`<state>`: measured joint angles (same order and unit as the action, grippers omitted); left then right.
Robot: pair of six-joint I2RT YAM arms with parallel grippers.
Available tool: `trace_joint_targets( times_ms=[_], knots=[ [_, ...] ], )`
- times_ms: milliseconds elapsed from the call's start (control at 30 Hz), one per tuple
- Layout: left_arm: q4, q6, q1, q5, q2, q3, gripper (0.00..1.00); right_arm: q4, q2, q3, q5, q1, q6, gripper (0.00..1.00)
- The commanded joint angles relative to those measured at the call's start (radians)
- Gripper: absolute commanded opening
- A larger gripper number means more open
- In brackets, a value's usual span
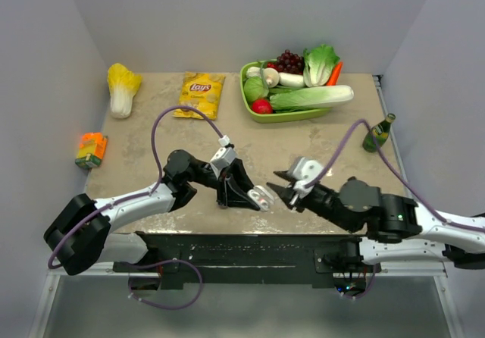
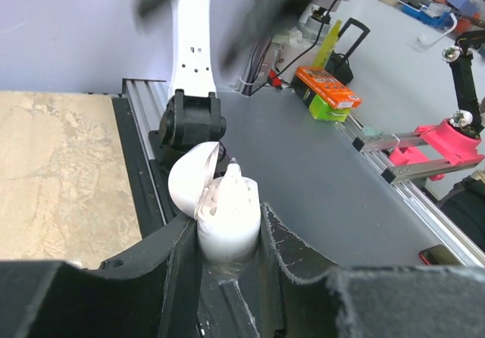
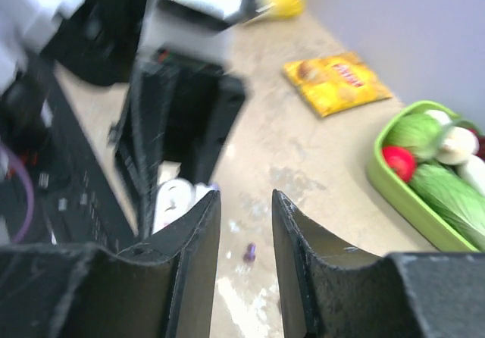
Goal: Insert the wireless bluetooth earbuds into the charging case
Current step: Place the earbud in the charging case, then close the charging case.
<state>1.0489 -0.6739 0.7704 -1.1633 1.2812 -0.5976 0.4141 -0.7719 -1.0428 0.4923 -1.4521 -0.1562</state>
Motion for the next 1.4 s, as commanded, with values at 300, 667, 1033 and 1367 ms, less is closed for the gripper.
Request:
trace_joint_targets(
  times_ms=[300,667,1033,1367],
  knots=[
    [0.105,0.241,0.003,0.506,-0.184,0.203,0.0,-0.012,0.03,0.044,0.474,0.004,0.388,0.33],
    [-0.181,0.456,0.09,0.691,-0.319,0.194,0.0,-0.015,-0.142,-0.039,0.397,0.022,0.369,0.38],
    [-0.208,0.501,0.102,0.694,-0.359,0.216,0.0,-0.012,-0.199,-0.065,0.256,0.088,0.348,0.37],
    [-0.207,0.513,0.11,0.692,-0.355,0.216,0.0,-0.018,-0.23,-0.06,0.155,0.124,0.327,0.37]
  ],
)
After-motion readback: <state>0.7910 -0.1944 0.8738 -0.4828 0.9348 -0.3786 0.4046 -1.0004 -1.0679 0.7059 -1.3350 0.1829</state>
